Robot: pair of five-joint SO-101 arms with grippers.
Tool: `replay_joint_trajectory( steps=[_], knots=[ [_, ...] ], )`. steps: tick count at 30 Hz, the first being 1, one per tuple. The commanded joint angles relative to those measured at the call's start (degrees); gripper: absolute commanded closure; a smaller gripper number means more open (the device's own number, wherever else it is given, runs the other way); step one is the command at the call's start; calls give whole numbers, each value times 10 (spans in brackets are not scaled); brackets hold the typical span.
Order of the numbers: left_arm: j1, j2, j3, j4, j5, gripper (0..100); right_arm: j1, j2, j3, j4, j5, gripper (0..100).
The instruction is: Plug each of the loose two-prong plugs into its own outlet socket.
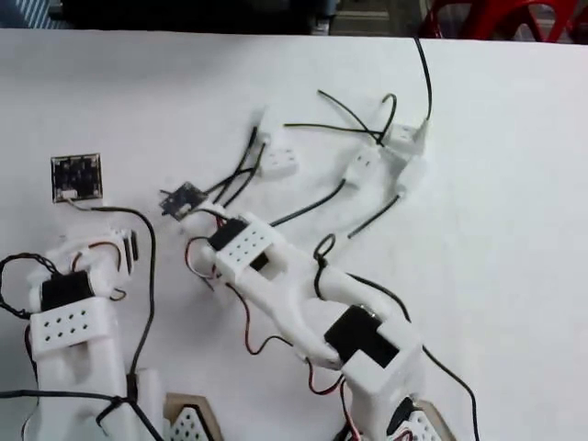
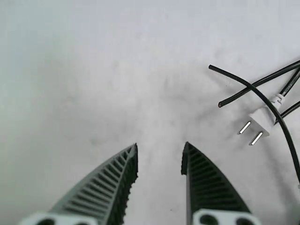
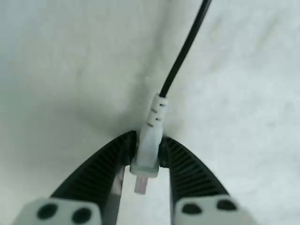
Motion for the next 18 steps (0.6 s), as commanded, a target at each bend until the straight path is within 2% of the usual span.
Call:
replay_joint_trajectory(
  steps=[1,4,8,18],
  knots=[
    [-1,-14,0,-14,6,835,-2,-4,-11,-22,9,981],
    [-1,-14,0,-14,6,835,-2,-5,-18,-21,7,968],
    [-1,-14,0,-14,6,835,-2,-5,-31,-20,8,896],
    [-1,-13,0,-15,6,835,-2,0,-92,24,6,903]
  ],
)
